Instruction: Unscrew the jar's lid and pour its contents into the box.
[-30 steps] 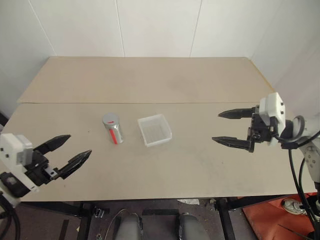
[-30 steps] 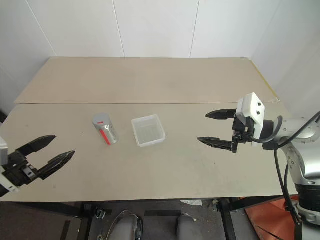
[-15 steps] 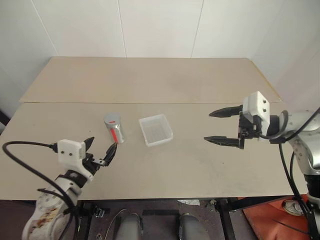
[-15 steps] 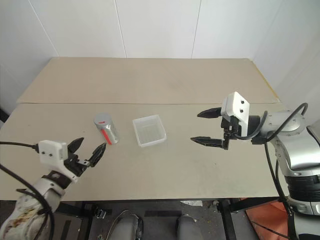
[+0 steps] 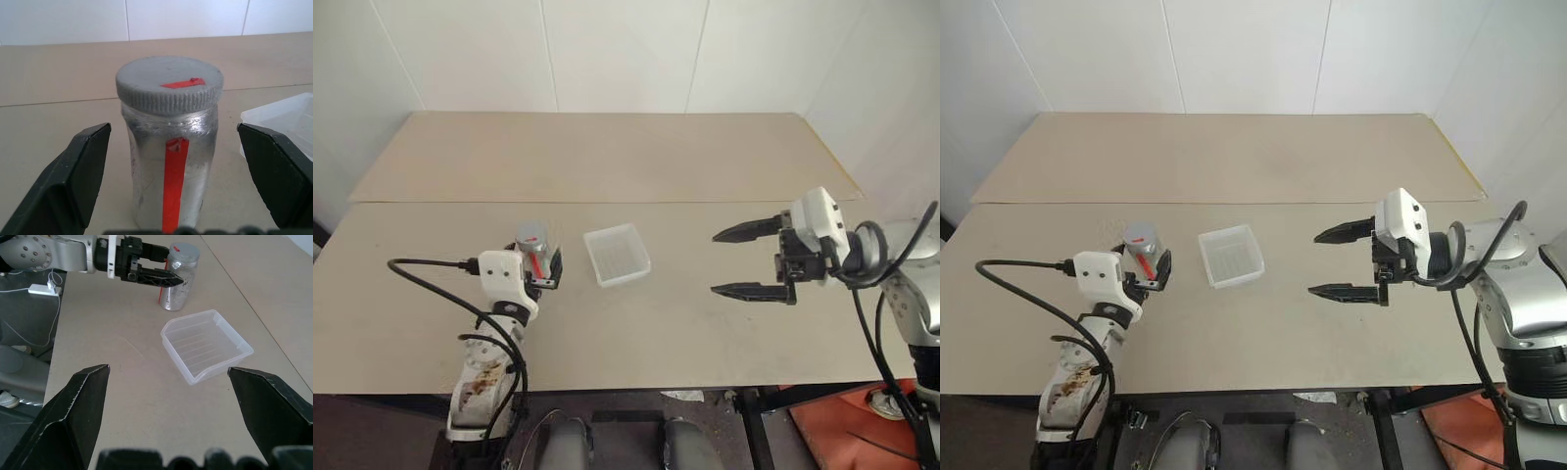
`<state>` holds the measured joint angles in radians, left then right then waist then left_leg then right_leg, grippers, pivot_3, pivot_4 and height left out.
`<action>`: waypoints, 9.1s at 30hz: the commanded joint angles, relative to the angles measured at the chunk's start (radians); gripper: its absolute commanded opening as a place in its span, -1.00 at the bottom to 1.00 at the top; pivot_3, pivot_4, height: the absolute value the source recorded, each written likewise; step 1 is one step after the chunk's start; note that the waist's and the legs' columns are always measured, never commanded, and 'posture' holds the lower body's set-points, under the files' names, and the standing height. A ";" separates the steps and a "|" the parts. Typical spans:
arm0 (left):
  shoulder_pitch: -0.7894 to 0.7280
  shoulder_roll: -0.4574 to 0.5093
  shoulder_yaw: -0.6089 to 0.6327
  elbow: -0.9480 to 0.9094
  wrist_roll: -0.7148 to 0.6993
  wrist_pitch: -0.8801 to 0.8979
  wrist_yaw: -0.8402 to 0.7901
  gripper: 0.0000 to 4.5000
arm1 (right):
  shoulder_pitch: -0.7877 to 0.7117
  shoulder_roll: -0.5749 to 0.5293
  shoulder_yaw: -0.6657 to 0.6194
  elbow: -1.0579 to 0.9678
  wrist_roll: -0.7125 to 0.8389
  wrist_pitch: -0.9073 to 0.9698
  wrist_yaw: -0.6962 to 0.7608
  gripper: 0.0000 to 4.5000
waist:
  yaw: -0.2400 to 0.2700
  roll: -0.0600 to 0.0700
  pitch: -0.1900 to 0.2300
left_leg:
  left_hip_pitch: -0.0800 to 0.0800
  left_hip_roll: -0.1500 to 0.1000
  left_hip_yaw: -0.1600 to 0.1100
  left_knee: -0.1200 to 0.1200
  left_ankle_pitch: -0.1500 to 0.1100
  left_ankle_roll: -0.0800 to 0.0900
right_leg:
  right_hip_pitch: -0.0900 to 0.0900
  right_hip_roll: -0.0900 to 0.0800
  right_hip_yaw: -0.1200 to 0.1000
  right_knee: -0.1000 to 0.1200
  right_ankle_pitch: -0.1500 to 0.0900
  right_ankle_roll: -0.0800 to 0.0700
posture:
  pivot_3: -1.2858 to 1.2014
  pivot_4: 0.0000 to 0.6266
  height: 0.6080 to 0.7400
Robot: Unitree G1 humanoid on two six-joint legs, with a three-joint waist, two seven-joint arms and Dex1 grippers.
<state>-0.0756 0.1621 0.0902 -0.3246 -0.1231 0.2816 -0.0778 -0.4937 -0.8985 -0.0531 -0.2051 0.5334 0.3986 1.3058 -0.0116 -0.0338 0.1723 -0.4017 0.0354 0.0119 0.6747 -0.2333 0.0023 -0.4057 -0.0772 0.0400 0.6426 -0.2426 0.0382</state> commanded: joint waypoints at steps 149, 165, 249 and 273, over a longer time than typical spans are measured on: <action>-0.605 0.417 -0.113 0.434 -0.421 0.011 -1.313 -0.14 | -0.360 0.567 0.276 -0.103 -0.043 0.275 -0.550 0.99 | -0.006 0.002 0.002 | -0.014 0.001 -0.001 0.002 0.000 0.000 | -0.017 0.001 -0.001 0.005 0.000 0.000 | 0.03 -0.52 1.00; -0.562 0.471 -0.080 0.373 -0.453 0.037 -1.334 -0.14 | -0.379 0.548 0.248 0.009 -0.117 0.249 -0.545 0.99 | -0.007 0.002 0.002 | -0.015 0.001 -0.001 0.002 0.000 0.000 | -0.017 0.001 -0.001 0.005 0.000 0.000 | 0.03 -0.52 1.00; -0.513 0.517 -0.038 0.323 -0.447 0.045 -1.334 -0.14 | -0.348 0.454 0.210 -0.067 -0.123 0.274 -0.578 0.99 | -0.006 0.002 0.002 | -0.015 0.001 -0.001 0.002 0.000 0.000 | -0.017 0.001 -0.001 0.005 0.000 0.000 | 0.03 -0.52 1.00; -0.568 0.414 -0.057 0.423 -0.424 0.019 -1.268 -0.14 | -0.334 0.442 0.184 -0.189 0.026 0.287 -0.459 0.99 | -0.004 0.002 0.002 | -0.015 0.001 -0.001 0.002 0.000 0.000 | -0.017 0.001 -0.001 0.005 0.000 0.000 | 0.03 -0.52 1.00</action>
<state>-0.6198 0.5789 0.0287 0.1040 -0.5441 0.3240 -1.3444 -0.8001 -0.4612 0.1453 -0.3578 0.5355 0.6891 0.8452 -0.0153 -0.0314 0.1741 -0.4163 0.0361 0.0107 0.6768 -0.2330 0.0026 -0.4226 -0.0764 0.0388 0.6475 -0.2426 0.0387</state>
